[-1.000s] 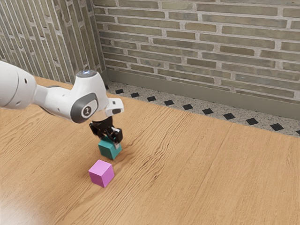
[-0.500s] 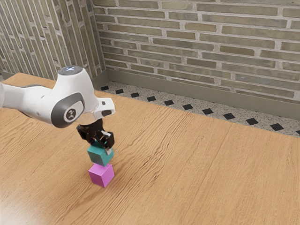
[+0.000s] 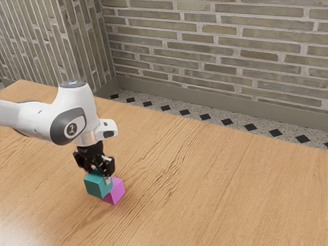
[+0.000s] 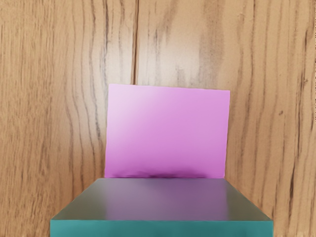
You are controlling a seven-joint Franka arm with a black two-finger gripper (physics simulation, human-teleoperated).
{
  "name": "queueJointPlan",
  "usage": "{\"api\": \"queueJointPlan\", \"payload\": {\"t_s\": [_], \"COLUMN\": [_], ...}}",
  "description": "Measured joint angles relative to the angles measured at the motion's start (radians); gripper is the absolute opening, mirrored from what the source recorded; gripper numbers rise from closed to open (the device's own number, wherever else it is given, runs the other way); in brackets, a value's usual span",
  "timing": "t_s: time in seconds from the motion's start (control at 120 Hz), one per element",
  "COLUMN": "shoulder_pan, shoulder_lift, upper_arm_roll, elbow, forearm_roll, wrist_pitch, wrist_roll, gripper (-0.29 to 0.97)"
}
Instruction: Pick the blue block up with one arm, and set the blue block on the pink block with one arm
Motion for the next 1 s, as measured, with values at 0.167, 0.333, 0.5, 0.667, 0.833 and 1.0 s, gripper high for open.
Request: {"api": "queueJointPlan", "payload": {"t_s": [0.167,0.333,0.5,0.667,0.833,1.0], "shoulder_pan": [-0.002,-0.002,-0.002,-0.002,-0.001,-0.003], "shoulder_lift": [-0.002,-0.002,0.006,0.052,0.063,0.087], "upper_arm_roll": [-0.005,-0.010,-0.010,-0.007,-0.005,-0.002], "elbow": [-0.001,0.000,0.023,0.066,0.080,0.100], "forearm_roll": [-0.004,-0.010,-0.011,-0.011,-0.010,-0.005], "wrist_pitch": [-0.021,-0.032,-0.036,-0.036,-0.032,-0.016], "wrist_roll": [0.026,0.046,0.067,0.085,0.092,0.086], "gripper": [0.36,0.36,0.37,0.37,0.37,0.36]}}
